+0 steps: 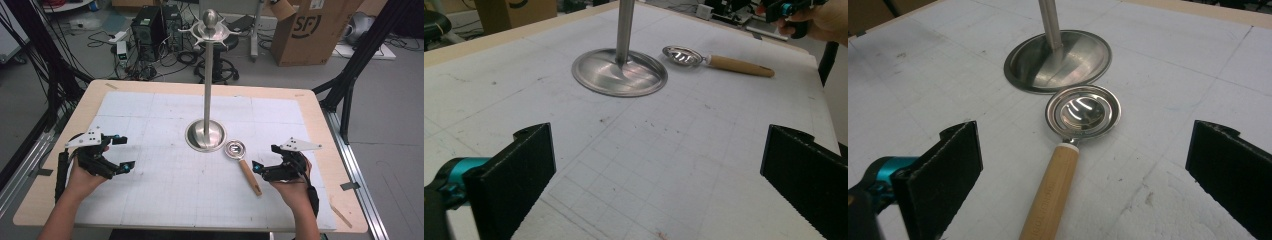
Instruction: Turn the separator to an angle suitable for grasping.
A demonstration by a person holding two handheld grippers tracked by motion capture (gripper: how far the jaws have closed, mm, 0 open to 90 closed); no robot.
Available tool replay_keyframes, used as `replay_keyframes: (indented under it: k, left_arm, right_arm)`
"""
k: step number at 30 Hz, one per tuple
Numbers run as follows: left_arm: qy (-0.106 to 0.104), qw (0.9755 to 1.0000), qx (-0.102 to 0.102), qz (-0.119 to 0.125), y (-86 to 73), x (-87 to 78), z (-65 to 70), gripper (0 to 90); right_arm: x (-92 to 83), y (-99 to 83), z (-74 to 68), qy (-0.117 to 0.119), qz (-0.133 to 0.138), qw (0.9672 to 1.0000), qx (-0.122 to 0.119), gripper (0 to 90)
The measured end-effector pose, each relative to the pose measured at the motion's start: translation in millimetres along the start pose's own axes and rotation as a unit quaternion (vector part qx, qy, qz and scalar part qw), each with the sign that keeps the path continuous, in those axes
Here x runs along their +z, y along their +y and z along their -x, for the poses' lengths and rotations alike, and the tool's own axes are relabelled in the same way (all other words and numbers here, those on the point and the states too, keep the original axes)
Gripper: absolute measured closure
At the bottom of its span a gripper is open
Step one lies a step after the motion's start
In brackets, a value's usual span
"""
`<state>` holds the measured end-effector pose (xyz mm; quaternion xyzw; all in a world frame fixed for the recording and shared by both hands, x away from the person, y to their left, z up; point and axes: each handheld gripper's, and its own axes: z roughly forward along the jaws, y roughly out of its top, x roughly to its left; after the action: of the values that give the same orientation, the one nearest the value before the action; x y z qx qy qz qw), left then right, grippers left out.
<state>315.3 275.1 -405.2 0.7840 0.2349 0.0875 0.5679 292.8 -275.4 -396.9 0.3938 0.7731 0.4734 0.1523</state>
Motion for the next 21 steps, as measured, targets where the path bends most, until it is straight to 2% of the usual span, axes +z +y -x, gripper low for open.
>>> replay_keyframes:
  k: [6,14,21]
  left_arm:
    - [0.004,0.9999,0.006,-0.014,-1.1,3.8,0.5,1.8]
    - [0.001,1.0,0.003,-0.005,-0.3,1.0,-0.2,1.7]
    - [0.002,1.0,0.004,-0.007,-0.1,0.6,0.9,1.7]
  right_arm:
    - [1.3,-2.3,-0.6,-0.007,-0.018,0.9998,-0.004,0.1]
    - [-1.7,3.2,-6.0,-0.009,-0.02,0.9997,-0.009,0.1]
    - [4.2,2.9,-8.5,-0.007,-0.038,0.9992,-0.01,0.2]
